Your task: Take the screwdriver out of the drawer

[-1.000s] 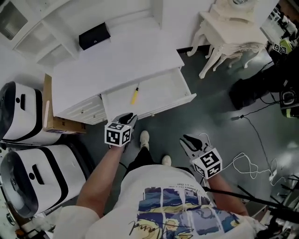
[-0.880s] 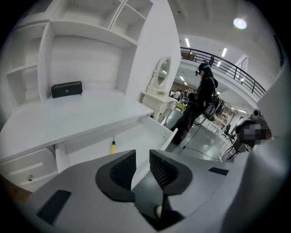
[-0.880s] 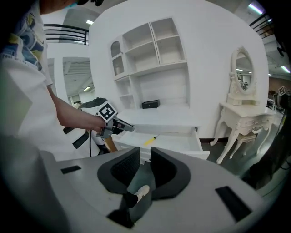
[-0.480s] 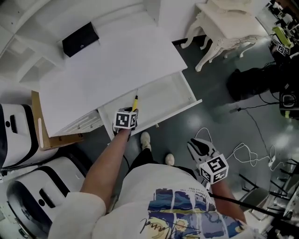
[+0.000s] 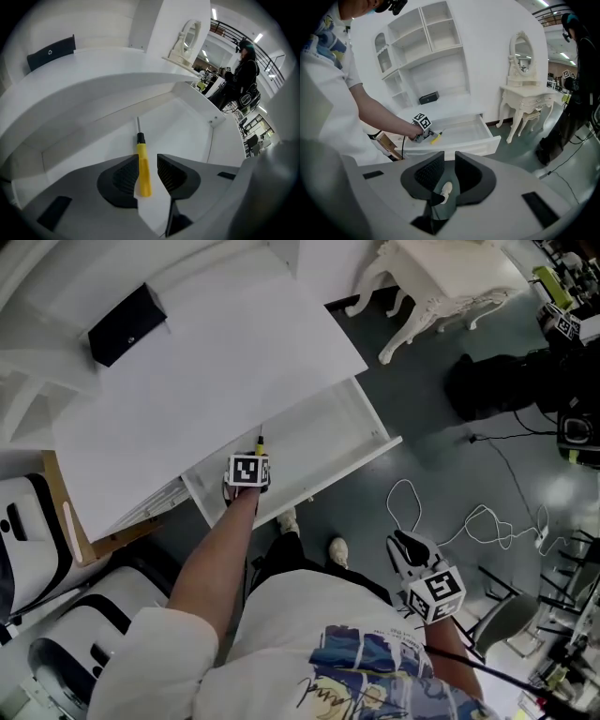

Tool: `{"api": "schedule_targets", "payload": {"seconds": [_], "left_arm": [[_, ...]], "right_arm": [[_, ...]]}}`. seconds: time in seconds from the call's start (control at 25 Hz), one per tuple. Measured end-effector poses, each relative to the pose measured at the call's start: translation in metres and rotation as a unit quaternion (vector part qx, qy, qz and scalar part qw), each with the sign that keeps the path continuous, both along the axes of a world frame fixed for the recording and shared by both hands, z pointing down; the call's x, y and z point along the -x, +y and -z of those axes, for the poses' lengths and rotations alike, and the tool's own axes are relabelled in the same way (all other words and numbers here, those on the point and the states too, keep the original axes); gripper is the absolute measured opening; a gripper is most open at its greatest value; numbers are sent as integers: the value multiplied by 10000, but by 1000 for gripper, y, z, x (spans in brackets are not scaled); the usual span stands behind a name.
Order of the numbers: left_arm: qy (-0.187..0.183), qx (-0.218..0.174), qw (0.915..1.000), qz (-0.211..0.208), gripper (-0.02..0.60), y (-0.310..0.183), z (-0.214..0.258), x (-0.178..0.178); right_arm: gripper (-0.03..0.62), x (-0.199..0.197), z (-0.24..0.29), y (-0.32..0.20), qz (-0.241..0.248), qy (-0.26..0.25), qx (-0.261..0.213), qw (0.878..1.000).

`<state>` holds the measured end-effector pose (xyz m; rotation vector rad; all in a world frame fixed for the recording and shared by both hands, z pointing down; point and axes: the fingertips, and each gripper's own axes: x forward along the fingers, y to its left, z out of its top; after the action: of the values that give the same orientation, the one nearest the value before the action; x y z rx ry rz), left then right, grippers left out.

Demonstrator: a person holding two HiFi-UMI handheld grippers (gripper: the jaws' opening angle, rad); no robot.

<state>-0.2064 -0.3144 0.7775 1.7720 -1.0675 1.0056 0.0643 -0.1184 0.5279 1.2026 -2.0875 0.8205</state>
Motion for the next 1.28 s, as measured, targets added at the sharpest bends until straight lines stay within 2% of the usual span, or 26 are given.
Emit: {"api": "schedule_targets", "payload": {"seconds": [0.32,0.48,0.64,0.88,1.28], "left_arm": [[-143,241,9996,-13,126,-4,-15,-3],[-336,378,9987,-104,123,-2,-23,-1],[-469,349,9983,-85,95,-4,-25,4],[-341,499,9982,-61,87,2,-24,0],[-256,363,9989,-121,86,14,1,-4]], "right_arm": [[85,-8,-2,4,-258,-11,159,9995],[84,-11,-3,2,-256,-11,172,9995],[83,-11,-3,1,-210,-17,197,9996],[82,-16,-5,2,-106,-21,181,9998],[81,-16,-7,5,125,-220,-15,9997]]}}
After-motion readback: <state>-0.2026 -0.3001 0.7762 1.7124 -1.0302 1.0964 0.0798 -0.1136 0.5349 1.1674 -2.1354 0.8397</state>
